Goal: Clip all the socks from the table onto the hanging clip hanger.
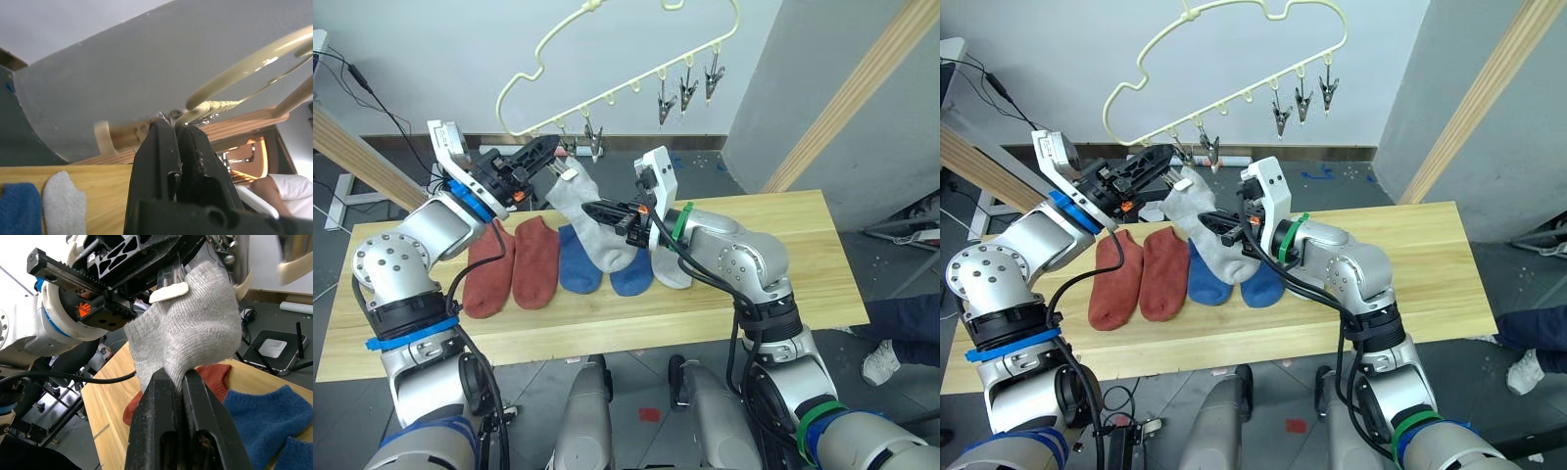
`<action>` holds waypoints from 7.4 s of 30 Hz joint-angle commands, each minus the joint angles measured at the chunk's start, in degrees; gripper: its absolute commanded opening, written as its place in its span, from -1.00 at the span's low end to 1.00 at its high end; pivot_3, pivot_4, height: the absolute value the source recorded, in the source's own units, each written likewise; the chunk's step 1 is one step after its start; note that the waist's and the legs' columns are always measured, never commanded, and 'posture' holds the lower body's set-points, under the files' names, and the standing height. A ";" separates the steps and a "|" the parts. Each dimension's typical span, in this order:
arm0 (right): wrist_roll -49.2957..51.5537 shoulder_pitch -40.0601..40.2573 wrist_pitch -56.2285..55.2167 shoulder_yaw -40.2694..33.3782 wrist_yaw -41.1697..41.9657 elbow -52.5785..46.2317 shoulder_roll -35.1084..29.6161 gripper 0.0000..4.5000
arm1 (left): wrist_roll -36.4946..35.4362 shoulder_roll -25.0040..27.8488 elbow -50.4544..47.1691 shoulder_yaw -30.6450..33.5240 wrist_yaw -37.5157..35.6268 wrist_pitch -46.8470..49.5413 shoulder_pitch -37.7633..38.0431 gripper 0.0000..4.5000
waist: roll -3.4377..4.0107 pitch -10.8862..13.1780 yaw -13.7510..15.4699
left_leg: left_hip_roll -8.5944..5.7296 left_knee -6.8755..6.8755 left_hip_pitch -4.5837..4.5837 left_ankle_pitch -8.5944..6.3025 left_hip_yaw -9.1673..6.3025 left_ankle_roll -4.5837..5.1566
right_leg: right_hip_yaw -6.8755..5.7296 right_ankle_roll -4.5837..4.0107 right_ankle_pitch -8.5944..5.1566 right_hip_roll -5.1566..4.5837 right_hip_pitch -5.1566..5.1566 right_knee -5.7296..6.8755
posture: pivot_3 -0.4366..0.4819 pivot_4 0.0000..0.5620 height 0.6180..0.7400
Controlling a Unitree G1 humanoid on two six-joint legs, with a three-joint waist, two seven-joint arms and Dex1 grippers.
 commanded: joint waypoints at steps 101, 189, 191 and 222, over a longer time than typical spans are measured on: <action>4.73 9.56 -11.56 -7.29 -2.72 -21.83 -16.75 1.00 | 58.22 -13.51 4.01 -23.71 8.33 -58.36 -2.59 -0.11 | -0.30 -0.19 2.78 | -0.05 1.08 -1.02 0.05 -1.17 0.14 | -1.09 -0.47 0.29 0.01 -0.05 0.25 | 0.26 0.29 1.00; -7.53 6.55 -0.67 1.01 -4.11 -14.74 -8.26 -0.98 | -4.42 -7.64 2.26 1.82 10.45 4.77 -2.00 -0.96 | -0.24 -0.23 0.23 | -0.06 1.13 -0.42 0.46 -1.49 -0.11 | -1.17 -0.22 0.13 0.03 0.25 1.00 | 0.33 0.28 1.00; -7.15 5.41 -0.72 0.92 -4.58 -14.16 -7.49 -0.98 | -4.85 -7.65 1.58 1.31 10.58 4.64 -1.28 -0.96 | -0.24 -0.23 0.26 | -0.06 1.10 -0.43 0.46 -1.48 -0.11 | -1.17 -0.22 0.13 0.03 0.25 0.97 | 0.33 0.28 1.00; -5.37 3.66 1.42 2.09 -8.69 -15.22 -3.75 -1.00 | -2.41 -3.99 -3.63 -4.14 6.01 -2.40 3.20 0.30 | -0.23 -0.23 0.88 | -0.04 1.01 -1.01 0.45 -1.54 -0.10 | -1.26 -0.25 0.11 0.03 -0.20 0.75 | 0.36 0.28 1.00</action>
